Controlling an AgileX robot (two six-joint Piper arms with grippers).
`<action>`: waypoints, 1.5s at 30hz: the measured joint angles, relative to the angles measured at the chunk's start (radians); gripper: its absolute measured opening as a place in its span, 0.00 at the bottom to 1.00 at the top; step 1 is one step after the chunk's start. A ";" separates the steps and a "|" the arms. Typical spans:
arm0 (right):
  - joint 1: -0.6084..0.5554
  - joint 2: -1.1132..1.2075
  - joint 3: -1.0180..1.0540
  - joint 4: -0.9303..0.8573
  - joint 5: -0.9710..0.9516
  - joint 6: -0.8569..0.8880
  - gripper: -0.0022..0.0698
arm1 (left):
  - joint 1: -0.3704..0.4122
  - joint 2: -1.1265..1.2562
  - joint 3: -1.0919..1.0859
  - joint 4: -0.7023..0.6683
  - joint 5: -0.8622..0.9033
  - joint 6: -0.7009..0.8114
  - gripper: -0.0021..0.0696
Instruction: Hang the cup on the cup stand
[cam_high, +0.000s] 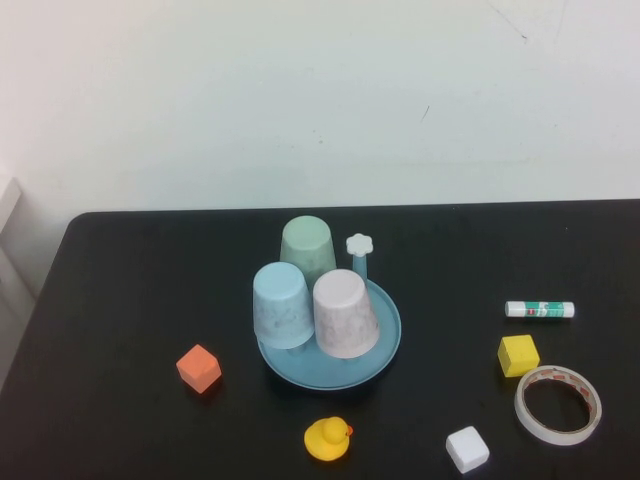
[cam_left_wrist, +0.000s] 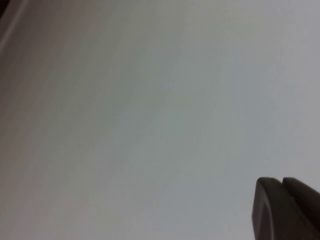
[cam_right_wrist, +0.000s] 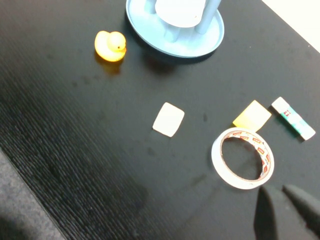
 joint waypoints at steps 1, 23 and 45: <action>0.000 0.000 0.000 0.000 0.000 0.000 0.03 | 0.000 0.000 0.000 0.058 0.085 0.000 0.03; 0.000 0.000 0.000 0.000 0.000 0.000 0.03 | 0.178 -0.131 0.573 0.573 -0.060 -0.310 0.03; 0.000 0.000 0.000 0.000 0.000 0.000 0.03 | 0.501 -0.159 0.722 0.934 0.511 -1.462 0.03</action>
